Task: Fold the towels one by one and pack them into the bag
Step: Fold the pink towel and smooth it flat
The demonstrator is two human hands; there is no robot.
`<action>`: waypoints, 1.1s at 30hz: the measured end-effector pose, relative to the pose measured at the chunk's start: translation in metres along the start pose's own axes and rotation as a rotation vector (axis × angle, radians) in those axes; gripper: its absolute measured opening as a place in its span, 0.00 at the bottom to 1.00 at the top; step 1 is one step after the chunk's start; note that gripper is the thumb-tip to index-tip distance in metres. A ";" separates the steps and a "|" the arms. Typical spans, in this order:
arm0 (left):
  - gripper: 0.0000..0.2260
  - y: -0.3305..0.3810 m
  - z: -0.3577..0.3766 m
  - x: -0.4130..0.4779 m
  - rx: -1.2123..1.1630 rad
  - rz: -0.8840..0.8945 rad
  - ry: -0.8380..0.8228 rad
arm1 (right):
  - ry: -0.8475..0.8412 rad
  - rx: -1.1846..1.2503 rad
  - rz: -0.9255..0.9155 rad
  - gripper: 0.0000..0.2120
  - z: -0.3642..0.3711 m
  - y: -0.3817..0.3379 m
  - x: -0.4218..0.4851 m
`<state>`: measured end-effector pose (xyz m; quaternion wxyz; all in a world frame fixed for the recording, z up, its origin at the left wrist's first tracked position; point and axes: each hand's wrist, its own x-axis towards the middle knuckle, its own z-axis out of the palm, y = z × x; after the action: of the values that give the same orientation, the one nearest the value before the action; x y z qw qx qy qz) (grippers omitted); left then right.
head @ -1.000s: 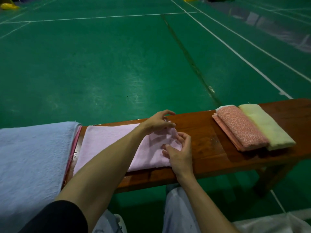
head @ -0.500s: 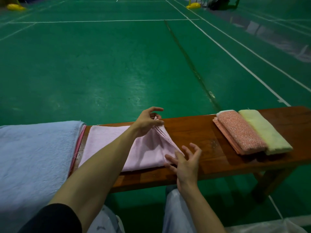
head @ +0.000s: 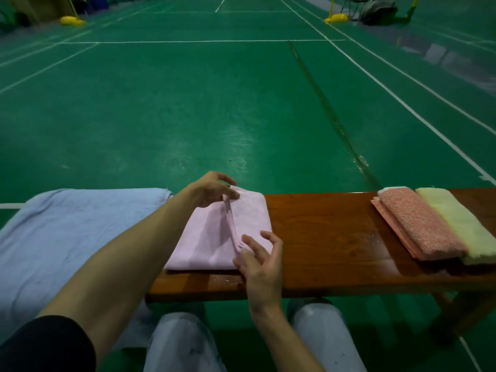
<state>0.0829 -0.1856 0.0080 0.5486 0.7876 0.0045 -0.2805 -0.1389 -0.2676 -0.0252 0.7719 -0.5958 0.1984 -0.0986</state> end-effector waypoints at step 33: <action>0.16 -0.051 -0.072 -0.008 0.782 0.541 0.252 | -0.117 -0.155 -0.036 0.17 0.088 0.005 0.006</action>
<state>0.0922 -0.1004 -0.0148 0.2601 0.9354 -0.2394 -0.0112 -0.0966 -0.1905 -0.0128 0.7319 -0.6619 0.1492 -0.0619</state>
